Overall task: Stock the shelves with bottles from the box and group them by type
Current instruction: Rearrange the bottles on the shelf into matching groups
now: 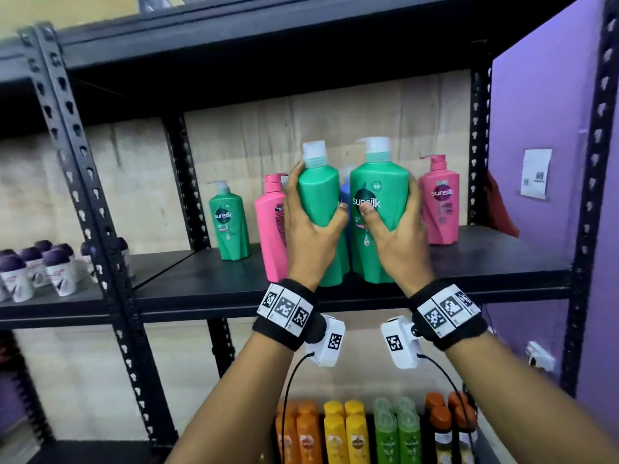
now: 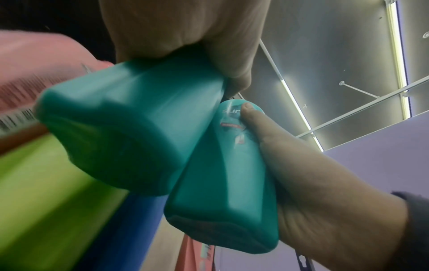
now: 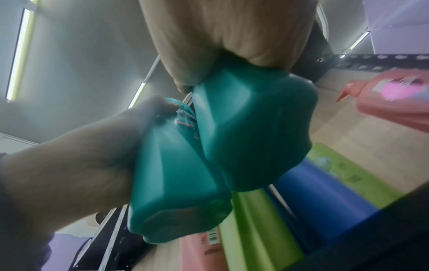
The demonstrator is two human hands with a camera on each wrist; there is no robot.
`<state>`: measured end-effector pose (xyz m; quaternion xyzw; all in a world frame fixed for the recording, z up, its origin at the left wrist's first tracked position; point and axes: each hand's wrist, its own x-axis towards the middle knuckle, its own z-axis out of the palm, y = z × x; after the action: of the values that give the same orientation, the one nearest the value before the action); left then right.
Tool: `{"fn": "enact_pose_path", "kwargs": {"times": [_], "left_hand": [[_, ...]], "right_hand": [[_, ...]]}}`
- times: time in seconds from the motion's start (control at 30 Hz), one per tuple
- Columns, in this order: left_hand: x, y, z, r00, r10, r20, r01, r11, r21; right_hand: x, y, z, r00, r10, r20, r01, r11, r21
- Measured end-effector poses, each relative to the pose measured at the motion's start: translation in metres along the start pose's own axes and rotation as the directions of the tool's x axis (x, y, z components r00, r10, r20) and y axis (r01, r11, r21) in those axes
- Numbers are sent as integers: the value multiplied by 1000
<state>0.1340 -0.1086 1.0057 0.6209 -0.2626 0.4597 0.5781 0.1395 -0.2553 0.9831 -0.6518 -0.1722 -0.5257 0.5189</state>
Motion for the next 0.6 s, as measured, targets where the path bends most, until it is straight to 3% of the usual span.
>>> {"fn": "enact_pose_path", "kwargs": {"times": [0.6], "left_hand": [[23, -25, -151, 993, -3, -120, 30, 975, 219]], "right_hand": [[-41, -50, 145, 997, -19, 73, 5, 981, 194]]}}
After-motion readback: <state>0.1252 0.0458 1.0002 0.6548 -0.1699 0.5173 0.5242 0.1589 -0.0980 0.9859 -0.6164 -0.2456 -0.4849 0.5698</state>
